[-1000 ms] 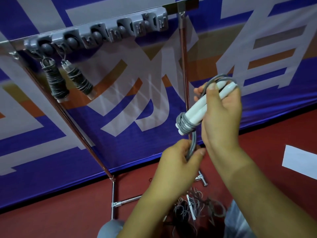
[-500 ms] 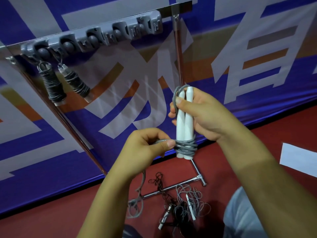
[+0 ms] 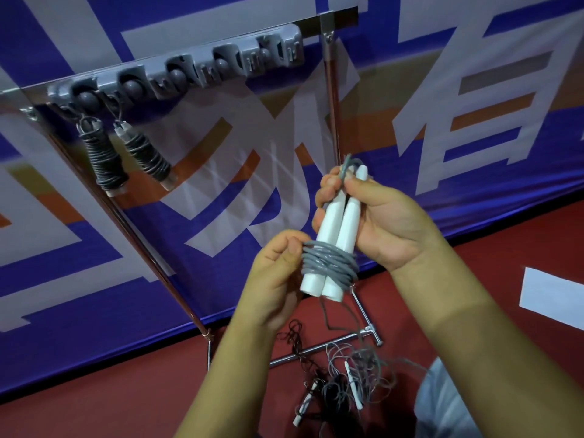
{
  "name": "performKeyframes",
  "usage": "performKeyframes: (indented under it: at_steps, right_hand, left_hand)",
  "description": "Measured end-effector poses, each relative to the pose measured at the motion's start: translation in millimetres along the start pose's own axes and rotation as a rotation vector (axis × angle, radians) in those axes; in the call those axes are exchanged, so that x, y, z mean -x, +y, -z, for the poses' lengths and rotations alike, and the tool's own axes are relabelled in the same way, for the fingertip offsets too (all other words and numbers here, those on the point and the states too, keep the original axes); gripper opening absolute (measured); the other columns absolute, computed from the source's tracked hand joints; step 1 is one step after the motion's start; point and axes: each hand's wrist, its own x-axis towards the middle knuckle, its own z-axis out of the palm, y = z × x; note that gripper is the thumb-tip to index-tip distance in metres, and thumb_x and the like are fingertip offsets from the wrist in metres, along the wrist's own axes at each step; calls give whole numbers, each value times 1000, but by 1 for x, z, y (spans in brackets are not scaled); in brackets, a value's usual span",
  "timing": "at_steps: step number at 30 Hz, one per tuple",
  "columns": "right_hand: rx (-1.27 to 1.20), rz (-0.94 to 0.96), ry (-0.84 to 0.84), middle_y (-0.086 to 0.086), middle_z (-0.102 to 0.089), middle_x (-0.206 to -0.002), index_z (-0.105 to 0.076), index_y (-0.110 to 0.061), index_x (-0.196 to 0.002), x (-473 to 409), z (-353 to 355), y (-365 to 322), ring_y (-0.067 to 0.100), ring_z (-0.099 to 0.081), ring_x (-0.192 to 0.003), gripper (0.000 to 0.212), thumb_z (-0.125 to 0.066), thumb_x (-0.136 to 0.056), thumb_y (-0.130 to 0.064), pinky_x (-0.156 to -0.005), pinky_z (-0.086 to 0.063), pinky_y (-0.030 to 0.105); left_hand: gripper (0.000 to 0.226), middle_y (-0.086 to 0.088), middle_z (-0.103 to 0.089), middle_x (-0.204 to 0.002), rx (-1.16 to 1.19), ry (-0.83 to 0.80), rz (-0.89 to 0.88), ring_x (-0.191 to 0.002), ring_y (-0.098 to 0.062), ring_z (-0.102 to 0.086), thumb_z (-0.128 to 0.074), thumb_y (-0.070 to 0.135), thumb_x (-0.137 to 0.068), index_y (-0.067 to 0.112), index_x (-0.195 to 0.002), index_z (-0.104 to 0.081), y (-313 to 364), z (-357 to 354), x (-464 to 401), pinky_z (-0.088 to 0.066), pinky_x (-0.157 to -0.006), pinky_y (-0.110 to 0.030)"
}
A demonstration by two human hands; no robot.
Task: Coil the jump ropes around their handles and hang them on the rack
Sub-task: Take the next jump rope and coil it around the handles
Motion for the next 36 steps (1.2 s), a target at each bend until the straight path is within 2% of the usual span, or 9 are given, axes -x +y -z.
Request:
performKeyframes:
  at_steps: [2,5,9,18,22,26,28,30,36]
  right_hand:
    - [-38,79,56,-2,-57,-69,-49,-12,-83,-2,-1,3,8,-61,-61,2,-48,-85,-13,-57,-54,28]
    - [-63,217,204,0,-57,-68,-49,-10,-80,-2,-3,6,9,-61,-60,20,-41,-98,-11,-64,-55,30]
    - [-2,415,329,-6,-59,-64,-48,-14,-77,-2,-4,10,6,-61,-64,25,-40,-101,-10,-70,-49,30]
    - [523,714,397,-9,-66,-71,-51,-16,-86,-2,6,19,13,-64,-81,14,-47,-97,-9,-86,-51,37]
    - [827,599,391,-10,-67,-67,-52,-20,-83,-5,7,10,7,-66,-76,17,-50,-96,-9,-82,-54,33]
    - [1025,412,284,-7,-65,-68,-55,-20,-87,-6,6,6,4,-66,-70,16,-50,-95,-6,-78,-55,29]
    - [1117,311,209,-5,-65,-70,-55,-20,-88,-5,4,6,3,-66,-69,16,-50,-95,-6,-78,-56,30]
    - [1208,232,156,-4,-66,-72,-56,-17,-90,-5,3,5,5,-67,-71,12,-50,-95,-9,-80,-55,35]
    - [1017,44,36,1,-66,-76,-56,-15,-89,-2,5,-3,13,-67,-77,11,-49,-97,-9,-75,-56,34]
  left_hand:
    - [13,-8,-66,-66,131,146,35,-55,-13,-63,-69,20,-83,15,-70,-71,-6,-15,1,-51,-49,-22]
    - [19,7,-53,-49,147,216,-30,-40,-2,-42,-43,-5,-87,7,-87,-57,-16,-37,1,-34,-42,-16]
    - [22,4,-43,-51,59,361,-14,-42,-3,-30,-41,5,-95,9,-78,-53,-27,-46,1,-25,-40,-16]
    - [31,-3,-49,-61,-588,101,127,-52,-11,-39,-48,23,-99,3,-75,-47,-25,-59,33,-34,-50,-26]
    - [23,0,-50,-64,-901,-15,105,-57,-8,-44,-59,31,-91,8,-89,-58,-7,-49,44,-38,-55,-25]
    - [15,9,-60,-69,-1220,19,-96,-64,-5,-50,-63,34,-88,29,-102,-65,17,-48,45,-38,-58,-15]
    - [21,8,-66,-86,-1347,17,-244,-73,-6,-52,-61,33,-89,29,-110,-65,24,-47,43,-42,-63,-17]
    - [19,7,-65,-84,-1424,-9,-352,-73,-9,-54,-57,36,-89,25,-100,-68,30,-43,39,-46,-65,-28]
    - [10,15,-62,-64,-1073,-25,-96,-61,3,-55,-67,26,-84,24,-74,-66,42,-16,30,-42,-60,-11]
